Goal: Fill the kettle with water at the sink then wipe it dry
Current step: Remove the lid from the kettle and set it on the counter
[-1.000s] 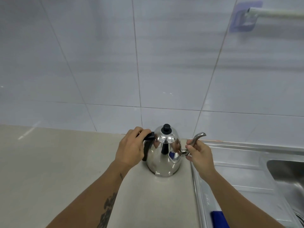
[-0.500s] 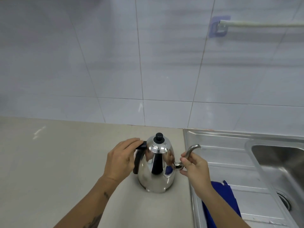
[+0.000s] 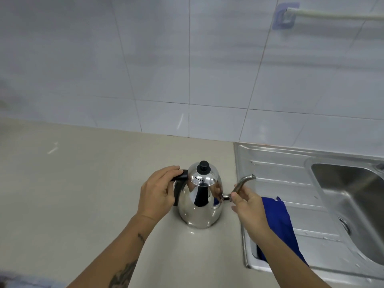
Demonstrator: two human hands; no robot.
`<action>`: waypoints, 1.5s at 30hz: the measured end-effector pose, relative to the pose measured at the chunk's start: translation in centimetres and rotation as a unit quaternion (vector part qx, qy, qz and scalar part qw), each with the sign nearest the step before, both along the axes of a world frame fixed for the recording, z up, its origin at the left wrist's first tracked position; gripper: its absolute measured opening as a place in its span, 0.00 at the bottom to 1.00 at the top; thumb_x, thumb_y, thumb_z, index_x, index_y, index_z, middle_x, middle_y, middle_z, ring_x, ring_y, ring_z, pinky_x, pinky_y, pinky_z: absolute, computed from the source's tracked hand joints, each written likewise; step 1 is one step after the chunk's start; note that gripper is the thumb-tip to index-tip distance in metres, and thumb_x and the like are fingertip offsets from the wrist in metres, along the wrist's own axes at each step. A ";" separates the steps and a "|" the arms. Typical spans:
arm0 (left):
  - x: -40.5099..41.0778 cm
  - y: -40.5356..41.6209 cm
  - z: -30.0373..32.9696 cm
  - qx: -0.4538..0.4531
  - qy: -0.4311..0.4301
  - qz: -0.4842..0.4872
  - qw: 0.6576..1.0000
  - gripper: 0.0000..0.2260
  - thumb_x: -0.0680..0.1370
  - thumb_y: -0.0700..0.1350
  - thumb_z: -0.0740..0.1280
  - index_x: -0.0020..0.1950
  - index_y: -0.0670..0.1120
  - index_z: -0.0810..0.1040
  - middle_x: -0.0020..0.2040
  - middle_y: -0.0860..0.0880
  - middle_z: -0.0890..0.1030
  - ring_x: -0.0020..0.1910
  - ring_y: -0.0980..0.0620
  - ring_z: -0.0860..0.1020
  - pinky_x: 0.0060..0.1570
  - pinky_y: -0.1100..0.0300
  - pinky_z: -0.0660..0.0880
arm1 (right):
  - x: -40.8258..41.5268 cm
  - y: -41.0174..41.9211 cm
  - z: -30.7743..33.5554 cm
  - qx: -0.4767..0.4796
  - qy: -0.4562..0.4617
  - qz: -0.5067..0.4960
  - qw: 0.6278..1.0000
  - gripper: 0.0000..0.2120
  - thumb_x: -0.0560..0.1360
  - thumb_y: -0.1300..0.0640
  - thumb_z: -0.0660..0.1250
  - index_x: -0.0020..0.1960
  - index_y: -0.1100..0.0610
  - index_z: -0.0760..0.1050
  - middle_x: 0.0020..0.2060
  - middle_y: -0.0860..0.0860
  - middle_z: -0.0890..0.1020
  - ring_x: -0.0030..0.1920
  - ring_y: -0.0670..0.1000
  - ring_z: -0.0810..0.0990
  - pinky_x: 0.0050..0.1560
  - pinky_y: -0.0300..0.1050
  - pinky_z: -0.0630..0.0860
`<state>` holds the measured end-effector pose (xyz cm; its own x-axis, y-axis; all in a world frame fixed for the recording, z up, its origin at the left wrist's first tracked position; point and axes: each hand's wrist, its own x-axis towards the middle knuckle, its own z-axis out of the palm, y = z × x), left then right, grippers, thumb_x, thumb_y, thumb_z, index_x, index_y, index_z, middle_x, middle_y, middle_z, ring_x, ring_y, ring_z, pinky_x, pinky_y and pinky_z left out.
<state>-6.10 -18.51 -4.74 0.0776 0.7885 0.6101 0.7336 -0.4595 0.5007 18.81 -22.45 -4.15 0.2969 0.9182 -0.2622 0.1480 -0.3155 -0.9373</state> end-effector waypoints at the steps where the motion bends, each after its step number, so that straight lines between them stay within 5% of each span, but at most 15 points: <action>1: 0.0 -0.2 0.0 0.002 0.002 0.003 1.000 0.18 0.74 0.34 0.63 0.59 0.51 0.82 0.59 0.56 0.82 0.58 0.54 0.80 0.57 0.54 0.79 | -0.1 -0.8 0.5 -0.035 -0.037 0.023 0.998 0.17 0.78 0.57 0.67 0.67 0.50 0.75 0.63 0.49 0.80 0.61 0.52 0.79 0.63 0.54 0.77; 4: 0.1 -0.6 0.3 0.015 0.016 -0.004 1.000 0.19 0.74 0.38 0.58 0.59 0.50 0.81 0.59 0.55 0.82 0.59 0.54 0.79 0.58 0.59 0.78 | -1.5 -3.7 3.5 -0.071 -0.097 0.066 0.991 0.31 0.77 0.59 0.68 0.77 0.51 0.61 0.68 0.51 0.74 0.60 0.50 0.76 0.53 0.44 0.74; 11: 0.0 0.2 0.2 0.033 0.002 -0.019 0.999 0.21 0.70 0.34 0.60 0.58 0.49 0.81 0.58 0.52 0.83 0.57 0.51 0.80 0.55 0.56 0.80 | -5.2 -1.5 10.3 0.166 -0.257 0.097 0.947 0.19 0.77 0.60 0.66 0.66 0.46 0.74 0.56 0.46 0.78 0.56 0.44 0.77 0.59 0.45 0.77; 16: -0.4 -0.3 -0.6 0.034 0.056 -0.079 0.995 0.22 0.74 0.35 0.63 0.67 0.46 0.77 0.67 0.50 0.78 0.66 0.47 0.76 0.64 0.50 0.74 | -6.1 2.4 11.6 0.111 -0.416 0.217 0.876 0.16 0.79 0.55 0.64 0.65 0.47 0.77 0.59 0.49 0.80 0.59 0.51 0.77 0.62 0.51 0.75; 21: -0.6 -0.3 -1.6 0.018 0.069 -0.096 0.993 0.24 0.78 0.43 0.64 0.74 0.47 0.70 0.75 0.51 0.70 0.75 0.47 0.67 0.71 0.45 0.67 | -6.6 4.0 11.7 0.101 -0.486 0.245 0.833 0.08 0.77 0.55 0.65 0.53 0.50 0.81 0.47 0.48 0.82 0.51 0.53 0.79 0.55 0.52 0.77; 29: 2.3 -0.4 -1.5 -0.085 0.134 -0.039 0.987 0.46 0.68 0.69 0.65 0.78 0.44 0.57 0.80 0.45 0.56 0.80 0.41 0.48 0.76 0.37 0.46 | -6.2 5.1 10.7 0.125 -0.500 0.220 0.828 0.06 0.78 0.55 0.65 0.49 0.55 0.79 0.43 0.51 0.83 0.45 0.54 0.78 0.48 0.51 0.77; 34: 2.8 -0.5 -1.8 -0.088 0.142 -0.021 0.986 0.47 0.68 0.69 0.64 0.78 0.44 0.56 0.79 0.44 0.56 0.80 0.40 0.48 0.75 0.34 0.48 | -6.0 5.5 10.9 0.122 -0.505 0.239 0.820 0.06 0.77 0.58 0.64 0.43 0.56 0.77 0.39 0.51 0.82 0.41 0.54 0.77 0.47 0.53 0.77; 39: 2.8 -0.5 -1.5 -0.086 0.144 -0.024 0.986 0.46 0.68 0.69 0.64 0.78 0.46 0.55 0.80 0.45 0.55 0.80 0.41 0.49 0.75 0.34 0.50 | -2.9 5.5 12.5 0.179 -0.342 0.095 0.918 0.05 0.77 0.60 0.68 0.48 0.56 0.83 0.40 0.51 0.85 0.44 0.50 0.83 0.51 0.47 0.80; 45: 2.4 -0.4 -1.5 -0.081 0.147 -0.027 0.985 0.45 0.70 0.70 0.62 0.79 0.47 0.54 0.80 0.46 0.55 0.81 0.42 0.49 0.76 0.36 0.49 | -1.5 -0.8 10.4 0.159 -0.366 0.164 0.902 0.08 0.77 0.58 0.69 0.55 0.51 0.81 0.46 0.44 0.84 0.48 0.45 0.83 0.53 0.41 0.81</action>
<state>-3.69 -18.89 -6.26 0.2765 0.8639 0.4209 0.8342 -0.4332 0.3412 17.32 -23.29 6.22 -0.0174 0.9824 0.1858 0.8005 0.1250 -0.5862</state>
